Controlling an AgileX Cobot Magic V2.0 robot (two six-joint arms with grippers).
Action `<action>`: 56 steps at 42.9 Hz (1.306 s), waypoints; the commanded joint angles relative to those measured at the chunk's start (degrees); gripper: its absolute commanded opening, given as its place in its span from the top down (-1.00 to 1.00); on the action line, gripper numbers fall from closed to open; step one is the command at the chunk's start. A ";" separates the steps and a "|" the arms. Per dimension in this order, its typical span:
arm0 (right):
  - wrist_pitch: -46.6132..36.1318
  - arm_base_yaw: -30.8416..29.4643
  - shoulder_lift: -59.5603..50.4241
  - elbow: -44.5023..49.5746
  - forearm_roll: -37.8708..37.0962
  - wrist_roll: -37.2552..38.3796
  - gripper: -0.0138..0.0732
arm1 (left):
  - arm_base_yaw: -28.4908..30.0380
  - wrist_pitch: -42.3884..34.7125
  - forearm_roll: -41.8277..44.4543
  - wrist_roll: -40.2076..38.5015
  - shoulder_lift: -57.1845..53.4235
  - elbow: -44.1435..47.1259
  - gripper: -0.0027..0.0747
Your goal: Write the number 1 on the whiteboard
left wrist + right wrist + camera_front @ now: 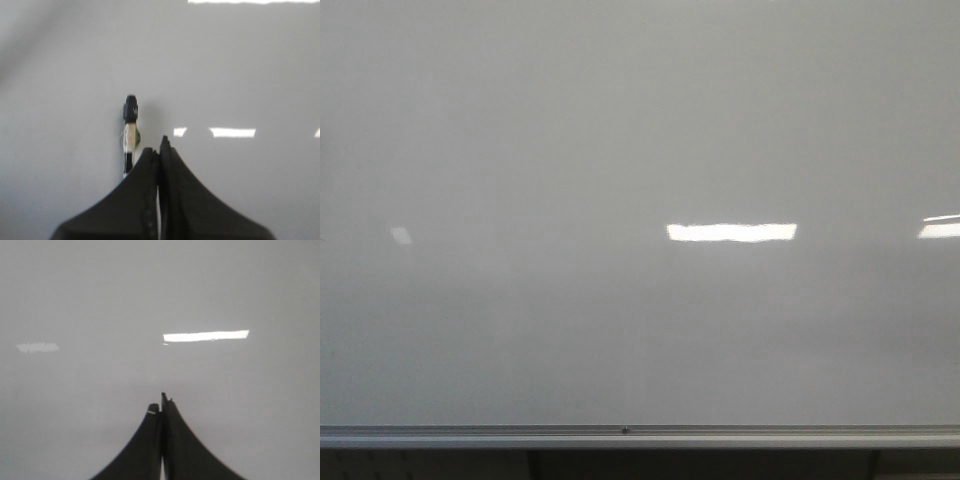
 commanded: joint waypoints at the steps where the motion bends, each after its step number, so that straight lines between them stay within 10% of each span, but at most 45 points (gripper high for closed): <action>1: -4.66 -0.08 -0.99 -4.32 -0.05 -0.22 0.95 | -0.10 -11.88 0.01 -0.56 -0.86 0.42 0.98; 18: 10.26 -0.14 12.40 -27.66 0.03 -0.22 0.95 | -0.10 6.42 1.84 -0.56 14.18 -18.79 0.98; 30: 9.61 -0.14 18.40 -29.31 0.03 -0.22 0.93 | -0.10 5.43 2.00 -0.56 23.04 -21.05 0.95; 35: 9.61 -0.14 18.40 -29.31 0.03 -0.22 0.65 | -0.10 5.43 2.00 -0.56 23.04 -21.04 0.65; 44: 9.61 -0.14 18.40 -29.31 0.03 -0.22 -0.22 | -0.10 5.43 2.00 -0.56 23.04 -21.04 -0.50; 56: 9.56 -0.14 18.40 -29.31 0.03 -0.22 -0.33 | -0.10 6.23 2.00 -0.56 27.44 -21.04 -0.58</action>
